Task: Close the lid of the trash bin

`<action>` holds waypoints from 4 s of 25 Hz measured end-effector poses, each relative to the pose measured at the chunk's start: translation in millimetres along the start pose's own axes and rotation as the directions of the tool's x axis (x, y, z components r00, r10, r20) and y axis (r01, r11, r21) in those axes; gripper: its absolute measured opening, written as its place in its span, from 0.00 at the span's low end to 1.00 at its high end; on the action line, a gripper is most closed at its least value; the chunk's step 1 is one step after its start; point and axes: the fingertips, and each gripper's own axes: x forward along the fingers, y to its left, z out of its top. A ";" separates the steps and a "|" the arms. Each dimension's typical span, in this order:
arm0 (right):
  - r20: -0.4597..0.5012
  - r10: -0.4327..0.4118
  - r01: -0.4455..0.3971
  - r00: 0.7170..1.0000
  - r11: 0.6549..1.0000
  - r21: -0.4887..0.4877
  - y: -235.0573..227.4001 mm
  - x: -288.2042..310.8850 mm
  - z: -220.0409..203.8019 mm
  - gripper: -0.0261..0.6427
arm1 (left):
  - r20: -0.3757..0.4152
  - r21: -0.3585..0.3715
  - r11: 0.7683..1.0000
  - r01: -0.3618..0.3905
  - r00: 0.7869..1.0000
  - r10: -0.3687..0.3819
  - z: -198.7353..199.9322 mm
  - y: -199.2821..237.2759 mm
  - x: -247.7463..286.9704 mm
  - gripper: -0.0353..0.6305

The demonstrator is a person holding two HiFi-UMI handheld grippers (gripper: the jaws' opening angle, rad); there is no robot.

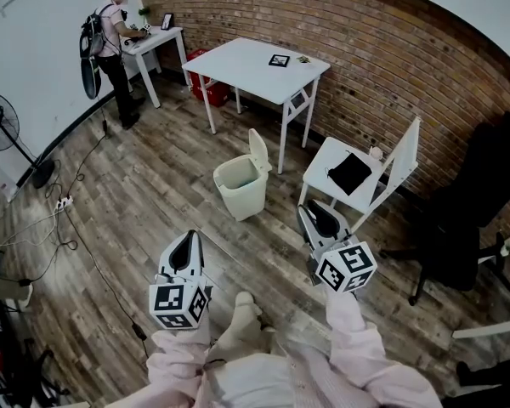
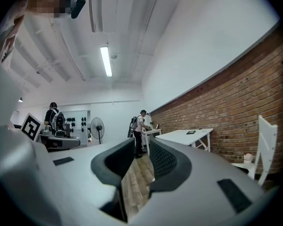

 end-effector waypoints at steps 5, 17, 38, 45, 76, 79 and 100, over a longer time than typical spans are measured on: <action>-0.022 -0.004 0.004 1.000 1.000 0.012 -12.6 16.3 -11.7 0.18 | -0.018 -0.009 1.000 -0.001 1.000 0.001 -5.3 5.5 18.6 0.04; -0.090 -0.021 0.027 0.996 0.997 0.066 -61.6 97.9 -41.4 0.30 | -0.080 -0.063 0.998 0.003 0.997 -0.008 -22.3 36.4 110.9 0.04; -0.121 -0.101 0.115 0.988 0.987 0.114 -108.2 231.7 -55.5 0.33 | -0.135 -0.131 0.990 0.051 0.989 -0.068 -27.5 123.3 244.3 0.04; -0.161 -0.103 0.122 0.982 0.986 0.114 -118.2 251.8 -68.4 0.33 | -0.147 -0.163 0.986 0.030 0.988 -0.054 -35.5 138.7 257.1 0.04; -0.466 -0.003 0.101 0.885 0.978 0.185 -256.6 473.8 -200.2 0.33 | -0.376 -0.313 0.941 -0.125 0.927 -0.002 -120.7 210.8 476.0 0.04; -0.496 0.013 0.094 0.868 0.977 0.192 -267.7 487.6 -216.4 0.33 | -0.399 -0.311 0.941 -0.135 0.917 -0.001 -130.7 211.7 492.6 0.04; -0.673 0.029 0.116 0.739 0.979 0.170 -298.8 540.6 -350.1 0.33 | -0.579 -0.285 0.950 -0.128 0.813 -0.065 -233.6 231.0 548.0 0.04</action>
